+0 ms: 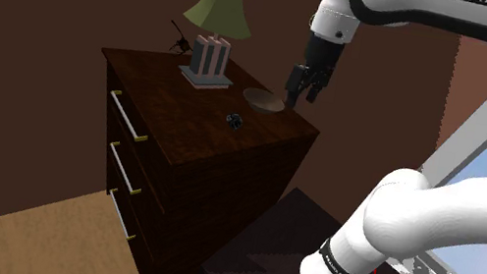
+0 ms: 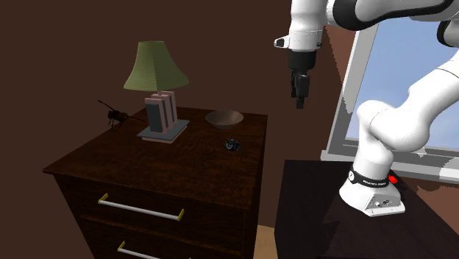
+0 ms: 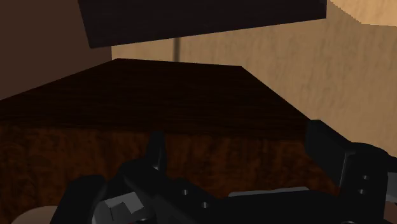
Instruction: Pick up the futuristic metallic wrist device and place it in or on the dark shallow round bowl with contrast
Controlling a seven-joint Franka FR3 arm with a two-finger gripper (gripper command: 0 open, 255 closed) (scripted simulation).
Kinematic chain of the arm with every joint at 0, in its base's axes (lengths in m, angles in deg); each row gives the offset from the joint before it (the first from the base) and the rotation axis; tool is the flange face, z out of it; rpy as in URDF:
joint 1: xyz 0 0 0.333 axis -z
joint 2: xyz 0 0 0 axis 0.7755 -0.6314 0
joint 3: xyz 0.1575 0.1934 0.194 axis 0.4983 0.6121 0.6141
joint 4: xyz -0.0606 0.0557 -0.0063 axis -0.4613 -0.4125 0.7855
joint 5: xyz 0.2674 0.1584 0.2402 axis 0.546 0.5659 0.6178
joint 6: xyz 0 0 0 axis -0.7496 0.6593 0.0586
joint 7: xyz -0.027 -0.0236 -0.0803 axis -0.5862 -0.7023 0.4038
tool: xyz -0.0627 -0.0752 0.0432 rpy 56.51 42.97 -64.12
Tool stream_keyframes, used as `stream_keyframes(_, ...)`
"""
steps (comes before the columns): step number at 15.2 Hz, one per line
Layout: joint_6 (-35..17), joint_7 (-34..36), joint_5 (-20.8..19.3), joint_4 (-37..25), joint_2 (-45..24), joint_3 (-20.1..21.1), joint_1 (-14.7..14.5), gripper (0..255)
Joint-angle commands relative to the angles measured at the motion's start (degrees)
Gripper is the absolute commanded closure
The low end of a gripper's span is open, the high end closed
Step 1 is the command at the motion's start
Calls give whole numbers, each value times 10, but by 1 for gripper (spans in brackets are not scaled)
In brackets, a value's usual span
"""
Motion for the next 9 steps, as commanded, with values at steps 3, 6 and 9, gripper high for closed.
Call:
stream_keyframes(3, -39, -4, -4, 5, -32, -6, 3, 0)
stream_keyframes(6, -97, -11, -8, 5, -86, -15, 6, 0)
stream_keyframes(9, -151, -17, -11, -1, -143, -24, 9, 0)
